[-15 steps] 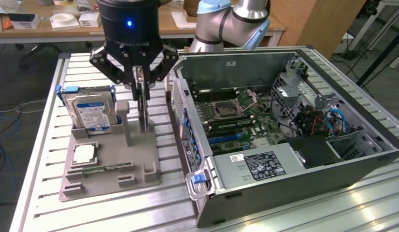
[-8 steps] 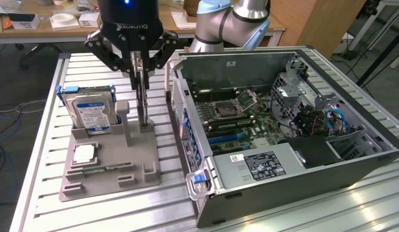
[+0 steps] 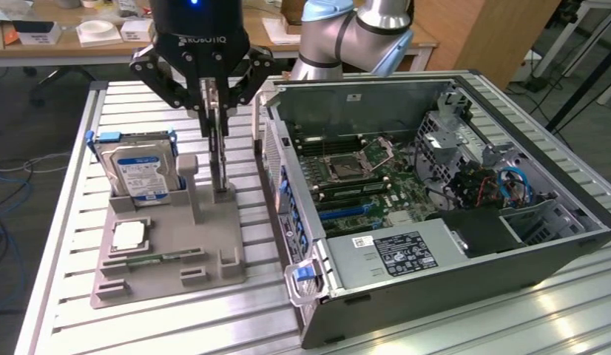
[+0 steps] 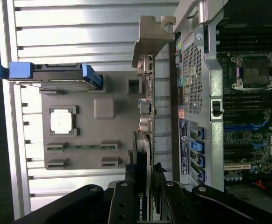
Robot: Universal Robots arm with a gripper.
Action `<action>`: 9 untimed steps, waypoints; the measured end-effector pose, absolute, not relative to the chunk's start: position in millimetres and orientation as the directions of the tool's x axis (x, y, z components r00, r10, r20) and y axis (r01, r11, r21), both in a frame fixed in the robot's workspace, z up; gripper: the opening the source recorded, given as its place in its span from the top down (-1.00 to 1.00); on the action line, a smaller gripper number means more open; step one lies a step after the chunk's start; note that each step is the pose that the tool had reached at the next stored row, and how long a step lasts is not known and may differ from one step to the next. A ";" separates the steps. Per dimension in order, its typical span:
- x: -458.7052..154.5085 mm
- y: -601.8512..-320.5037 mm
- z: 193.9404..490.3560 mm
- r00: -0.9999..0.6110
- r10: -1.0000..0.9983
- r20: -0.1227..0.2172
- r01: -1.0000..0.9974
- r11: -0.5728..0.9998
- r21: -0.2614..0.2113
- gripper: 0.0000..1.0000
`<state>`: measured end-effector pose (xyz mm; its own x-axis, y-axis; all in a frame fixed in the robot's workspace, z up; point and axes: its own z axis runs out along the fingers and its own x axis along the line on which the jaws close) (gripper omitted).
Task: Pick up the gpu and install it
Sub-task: 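Pick up the gpu and move the gpu toward the slot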
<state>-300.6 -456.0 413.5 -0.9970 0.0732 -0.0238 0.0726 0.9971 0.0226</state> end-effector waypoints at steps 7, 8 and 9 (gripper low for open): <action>-291.4 -456.0 413.5 -0.997 0.073 -0.024 0.073 0.997 0.023 0.48; -288.3 -456.0 413.5 -0.997 0.073 -0.024 0.073 0.997 0.023 0.48; -285.2 -456.0 413.5 -0.997 0.073 -0.024 0.073 0.997 0.023 0.48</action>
